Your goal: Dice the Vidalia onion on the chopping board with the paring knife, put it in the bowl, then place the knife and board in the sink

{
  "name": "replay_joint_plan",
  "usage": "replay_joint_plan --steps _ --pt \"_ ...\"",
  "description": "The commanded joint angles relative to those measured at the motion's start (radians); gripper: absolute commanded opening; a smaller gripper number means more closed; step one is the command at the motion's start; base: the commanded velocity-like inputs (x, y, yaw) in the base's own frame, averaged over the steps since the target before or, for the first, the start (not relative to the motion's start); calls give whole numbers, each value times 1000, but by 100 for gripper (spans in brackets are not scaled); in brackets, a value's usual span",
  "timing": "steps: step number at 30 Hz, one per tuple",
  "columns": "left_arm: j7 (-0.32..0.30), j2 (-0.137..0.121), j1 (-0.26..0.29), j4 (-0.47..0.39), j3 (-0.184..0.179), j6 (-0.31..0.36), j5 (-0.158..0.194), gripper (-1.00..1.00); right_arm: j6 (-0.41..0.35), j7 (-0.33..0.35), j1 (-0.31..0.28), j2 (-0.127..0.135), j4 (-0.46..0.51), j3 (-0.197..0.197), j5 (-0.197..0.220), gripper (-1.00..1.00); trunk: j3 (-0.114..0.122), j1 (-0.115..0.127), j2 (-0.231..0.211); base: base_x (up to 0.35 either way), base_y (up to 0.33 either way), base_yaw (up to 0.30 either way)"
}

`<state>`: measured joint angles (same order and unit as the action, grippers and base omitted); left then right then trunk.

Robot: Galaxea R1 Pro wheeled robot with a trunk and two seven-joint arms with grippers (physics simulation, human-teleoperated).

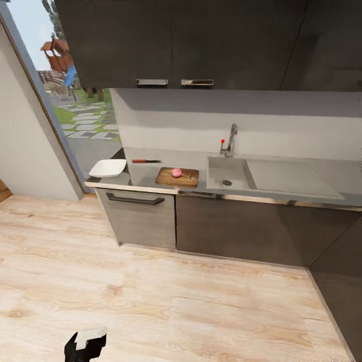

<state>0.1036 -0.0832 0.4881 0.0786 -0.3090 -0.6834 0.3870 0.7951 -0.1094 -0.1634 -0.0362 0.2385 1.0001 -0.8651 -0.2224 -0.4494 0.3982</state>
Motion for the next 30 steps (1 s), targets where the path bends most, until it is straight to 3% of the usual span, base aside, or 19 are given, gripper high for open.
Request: replay_joint_plan --steps 1,30 --pt "5 0 1 3 -8 -4 1 100 1 -9 -1 -1 1 3 -11 100 0 -1 2 0 300 -144" --pt "5 0 1 3 -8 -3 1 100 1 -8 -1 -1 1 3 -11 100 36 -1 2 26 300 -138"
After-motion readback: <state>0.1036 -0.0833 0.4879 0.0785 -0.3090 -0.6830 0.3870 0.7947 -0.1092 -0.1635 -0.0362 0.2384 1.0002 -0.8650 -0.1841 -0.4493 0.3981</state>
